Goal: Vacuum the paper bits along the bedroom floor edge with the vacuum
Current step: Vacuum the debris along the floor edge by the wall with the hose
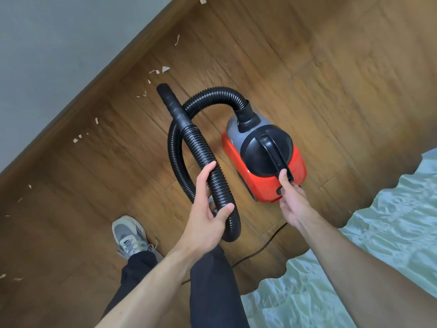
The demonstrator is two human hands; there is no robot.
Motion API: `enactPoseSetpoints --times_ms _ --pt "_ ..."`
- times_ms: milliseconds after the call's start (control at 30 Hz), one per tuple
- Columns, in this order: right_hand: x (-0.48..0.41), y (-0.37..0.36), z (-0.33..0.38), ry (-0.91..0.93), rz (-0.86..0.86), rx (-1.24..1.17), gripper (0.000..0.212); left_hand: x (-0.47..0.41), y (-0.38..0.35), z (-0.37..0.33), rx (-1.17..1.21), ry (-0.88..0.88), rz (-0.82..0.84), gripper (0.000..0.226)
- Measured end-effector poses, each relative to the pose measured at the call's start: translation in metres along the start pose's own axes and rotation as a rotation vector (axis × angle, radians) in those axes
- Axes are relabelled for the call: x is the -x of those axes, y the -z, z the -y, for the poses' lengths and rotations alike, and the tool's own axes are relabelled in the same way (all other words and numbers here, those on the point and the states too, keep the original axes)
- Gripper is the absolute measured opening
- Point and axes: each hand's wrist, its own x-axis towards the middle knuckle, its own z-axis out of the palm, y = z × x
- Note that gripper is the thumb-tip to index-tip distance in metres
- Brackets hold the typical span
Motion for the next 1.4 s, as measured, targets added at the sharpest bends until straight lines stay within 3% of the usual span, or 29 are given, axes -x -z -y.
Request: enactPoseSetpoints --times_ms 100,267,400,533,700,1100,1267,1400 --pt "0.01 -0.007 0.0 -0.014 -0.065 -0.006 0.084 0.006 0.009 -0.003 0.011 0.031 0.003 0.09" --pt "0.052 -0.047 -0.008 -0.083 -0.045 0.242 0.086 0.024 0.029 -0.012 0.044 0.014 -0.064 0.091" --pt "0.09 -0.108 0.016 0.172 0.284 0.579 0.063 0.04 0.048 -0.021 0.05 -0.042 -0.123 0.092" --pt "0.131 -0.182 0.046 0.31 0.644 0.687 0.051 0.06 0.068 -0.02 0.056 -0.086 -0.17 0.088" --pt "0.158 -0.245 0.042 0.383 0.832 0.805 0.068 0.089 0.096 -0.009 0.09 -0.11 -0.241 0.083" --pt "0.215 -0.339 -0.067 0.397 1.015 1.196 0.062 0.171 0.171 0.077 0.354 -0.067 -0.563 0.085" --pt "0.249 -0.385 -0.132 0.498 1.007 1.281 0.048 0.202 0.209 0.111 0.445 -0.081 -0.683 0.086" --pt "0.271 -0.419 -0.184 0.485 0.995 1.363 0.052 0.229 0.24 0.138 0.427 -0.108 -0.738 0.083"
